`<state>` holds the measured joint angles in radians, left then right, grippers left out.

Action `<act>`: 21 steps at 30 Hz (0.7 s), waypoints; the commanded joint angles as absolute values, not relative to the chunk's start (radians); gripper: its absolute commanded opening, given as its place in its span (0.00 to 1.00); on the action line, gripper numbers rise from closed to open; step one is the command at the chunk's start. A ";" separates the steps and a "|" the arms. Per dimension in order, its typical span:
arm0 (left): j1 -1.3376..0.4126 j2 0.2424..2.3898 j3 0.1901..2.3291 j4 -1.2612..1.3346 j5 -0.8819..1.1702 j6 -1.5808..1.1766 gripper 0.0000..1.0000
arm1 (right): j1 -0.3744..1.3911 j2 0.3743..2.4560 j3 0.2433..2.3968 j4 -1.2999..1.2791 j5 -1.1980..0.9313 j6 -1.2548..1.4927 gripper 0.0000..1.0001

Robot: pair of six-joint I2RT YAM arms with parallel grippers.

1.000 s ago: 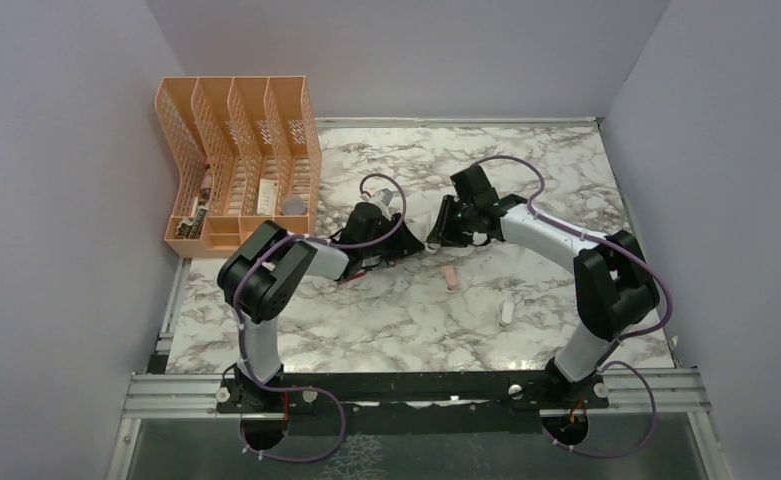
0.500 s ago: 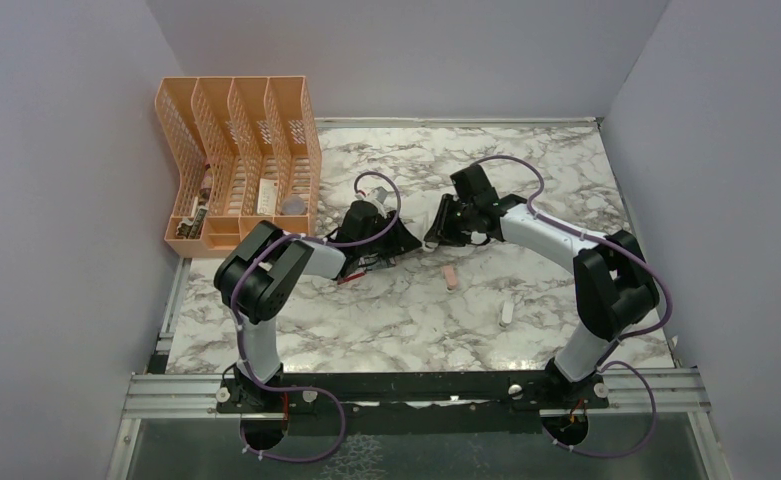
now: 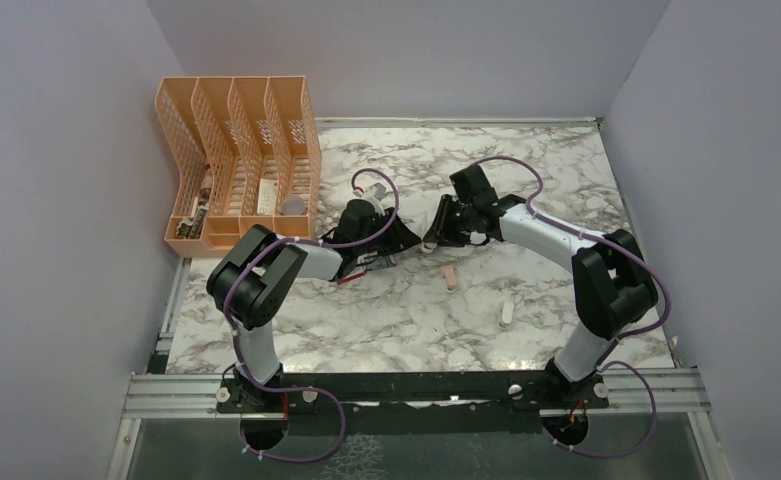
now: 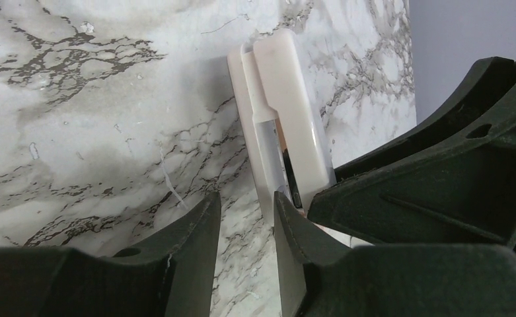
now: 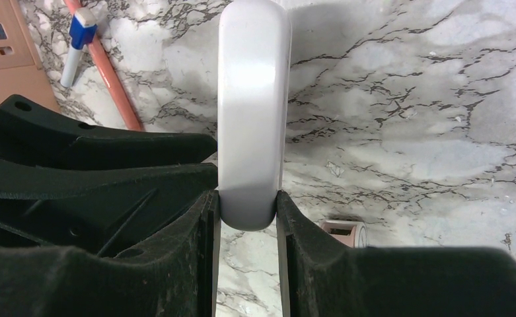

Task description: Load the staples into the stapler

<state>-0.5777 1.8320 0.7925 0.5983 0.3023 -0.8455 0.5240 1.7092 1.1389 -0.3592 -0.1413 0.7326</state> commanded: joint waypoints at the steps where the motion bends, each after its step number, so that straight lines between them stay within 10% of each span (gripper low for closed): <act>1: -0.575 1.850 0.797 0.658 0.351 -0.843 0.35 | 0.529 1.719 1.163 -0.304 -0.190 0.741 0.19; 21: -0.579 1.929 0.792 0.689 0.389 -0.807 0.10 | 0.514 1.719 1.295 -0.461 -0.087 0.655 0.19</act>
